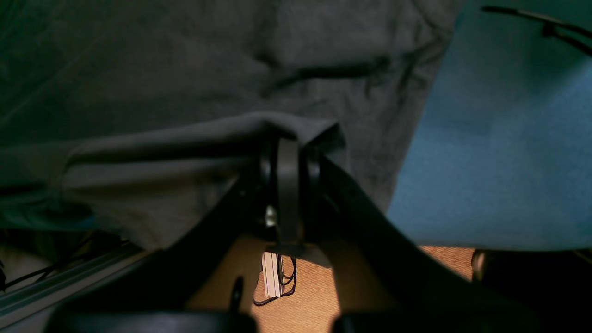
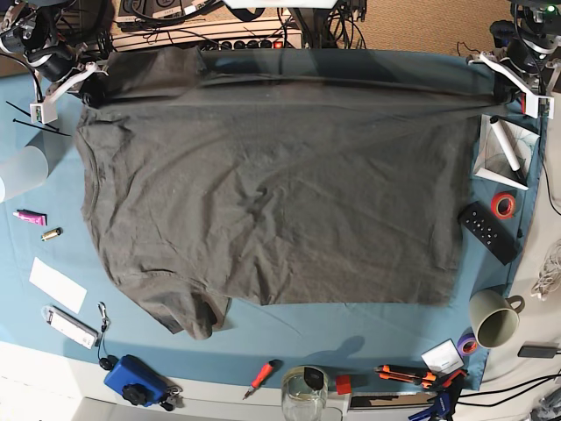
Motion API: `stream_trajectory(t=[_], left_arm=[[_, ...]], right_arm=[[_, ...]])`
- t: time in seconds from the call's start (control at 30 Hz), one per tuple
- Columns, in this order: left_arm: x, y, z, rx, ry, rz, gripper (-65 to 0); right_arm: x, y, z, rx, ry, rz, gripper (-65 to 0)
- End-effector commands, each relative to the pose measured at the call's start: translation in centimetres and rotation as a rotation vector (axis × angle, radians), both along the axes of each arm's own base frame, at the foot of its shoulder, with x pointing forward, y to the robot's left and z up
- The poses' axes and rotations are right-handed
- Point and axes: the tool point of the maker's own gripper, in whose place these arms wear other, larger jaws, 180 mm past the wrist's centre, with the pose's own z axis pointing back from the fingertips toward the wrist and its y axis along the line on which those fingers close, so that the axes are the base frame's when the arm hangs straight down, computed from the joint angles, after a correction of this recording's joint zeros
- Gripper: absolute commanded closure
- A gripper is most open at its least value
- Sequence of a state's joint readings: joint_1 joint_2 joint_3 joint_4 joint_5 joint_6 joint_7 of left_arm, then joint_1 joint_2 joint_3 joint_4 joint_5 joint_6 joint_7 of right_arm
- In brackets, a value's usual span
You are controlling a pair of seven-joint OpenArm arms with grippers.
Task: Fold the T-shirt properly
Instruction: 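Lift the shoulder corners with both grippers and pull them apart, then lay the held shoulder edge down toward the hem with both grippers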
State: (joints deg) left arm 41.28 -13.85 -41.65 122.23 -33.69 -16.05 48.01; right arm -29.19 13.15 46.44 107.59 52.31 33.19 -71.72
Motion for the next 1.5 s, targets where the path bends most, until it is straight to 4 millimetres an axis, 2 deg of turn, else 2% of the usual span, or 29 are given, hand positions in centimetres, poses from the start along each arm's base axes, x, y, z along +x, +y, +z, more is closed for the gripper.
stream_trajectory(t=[0.0, 0.2, 0.43, 0.53, 0.67, 0.8, 0.97, 1.17, 1.23, 1.47], left_arm=[[0.0, 0.6, 0.5, 0.027, -0.005, 0.01, 0.0], [-1.3, 0.2, -0.3, 0.007, 0.041, 0.024, 0.0], [-2.7, -0.2, -0.9, -0.02, 0.091, 0.025, 0.0], [-2.5, -0.2, -0.8, -0.02, 0.085, 0.025, 0.0], [-2.4, -0.2, -0.8, -0.02, 0.082, 0.025, 0.0], [-1.6, -0.2, -0.4, -0.017, 0.044, 0.026, 0.0], [0.2, 0.0, 0.2, -0.01, -0.002, 0.026, 0.0], [1.6, -0.2, 0.7, -0.015, -0.043, 0.023, 0.0], [1.9, -0.5, 0.3, -0.028, -0.044, 0.015, 0.0], [3.5, -2.3, -2.6, -0.054, 0.003, -0.014, 0.0]], right_arm=[[0.6, -0.6, 1.0, -0.026, -0.036, -0.002, 0.0], [-0.5, -1.8, 1.2, -0.037, -0.017, -0.04, 0.0], [-2.3, -5.2, 4.1, -0.048, -0.082, -0.156, 0.0], [-2.4, -5.0, 3.9, -0.045, -0.071, -0.146, 0.0], [-1.8, -3.8, 3.3, -0.021, -0.064, -0.108, 0.0], [-0.5, -3.2, 2.8, -0.032, -0.072, -0.083, 0.0], [1.0, -3.5, 3.2, -0.064, -0.1, -0.086, 0.0], [1.3, -3.9, 3.4, -0.085, -0.119, -0.096, 0.0], [1.5, -4.1, 3.5, -0.093, -0.118, -0.095, 0.0], [2.9, -5.6, 4.6, -0.18, -0.123, -0.068, 0.0]])
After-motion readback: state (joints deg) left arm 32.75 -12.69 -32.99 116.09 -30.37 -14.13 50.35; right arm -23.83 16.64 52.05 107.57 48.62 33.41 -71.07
